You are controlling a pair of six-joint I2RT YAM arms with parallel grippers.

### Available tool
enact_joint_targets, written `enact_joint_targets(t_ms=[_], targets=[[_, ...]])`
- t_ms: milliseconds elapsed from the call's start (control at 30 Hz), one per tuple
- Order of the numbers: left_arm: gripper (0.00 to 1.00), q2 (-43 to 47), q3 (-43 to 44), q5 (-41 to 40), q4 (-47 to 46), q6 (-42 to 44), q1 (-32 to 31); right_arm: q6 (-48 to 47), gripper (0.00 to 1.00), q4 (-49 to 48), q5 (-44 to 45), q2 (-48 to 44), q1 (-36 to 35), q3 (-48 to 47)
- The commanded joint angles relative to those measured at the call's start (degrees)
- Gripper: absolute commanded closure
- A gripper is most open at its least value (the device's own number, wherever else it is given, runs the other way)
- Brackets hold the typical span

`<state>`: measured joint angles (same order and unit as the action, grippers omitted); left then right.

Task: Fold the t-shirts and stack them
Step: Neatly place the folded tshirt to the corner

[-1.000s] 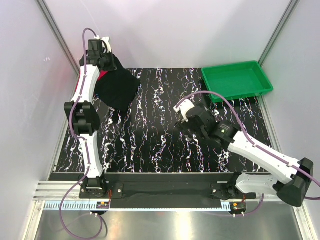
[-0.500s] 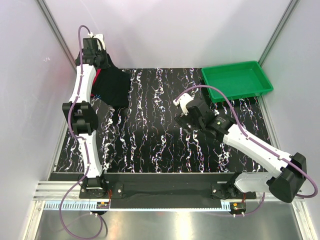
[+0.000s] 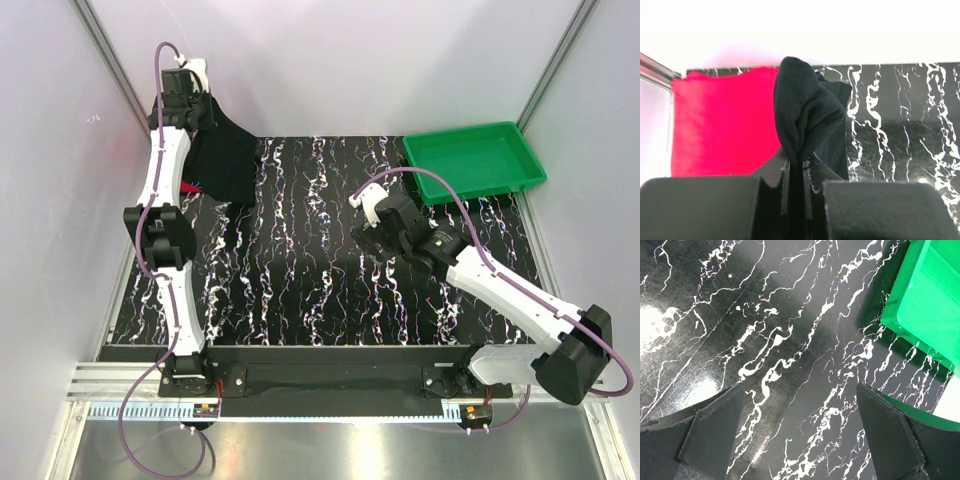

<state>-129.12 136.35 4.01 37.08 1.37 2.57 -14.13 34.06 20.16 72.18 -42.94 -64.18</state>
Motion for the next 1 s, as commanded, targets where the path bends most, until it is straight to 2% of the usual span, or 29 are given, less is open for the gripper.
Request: enact_joint_targets(t_ms=[0,967], targets=[[1.00,2.73,3.65,-0.50,-6.58,2.76,0.86,-0.37,0.00,-2.25,-0.74,0.33,0.75,-2.26],[1.00,-7.19,9.45,8.11,-11.59,3.12,6.39,0.68,0.00,-2.16,-1.18,4.98,3.12,-3.49]])
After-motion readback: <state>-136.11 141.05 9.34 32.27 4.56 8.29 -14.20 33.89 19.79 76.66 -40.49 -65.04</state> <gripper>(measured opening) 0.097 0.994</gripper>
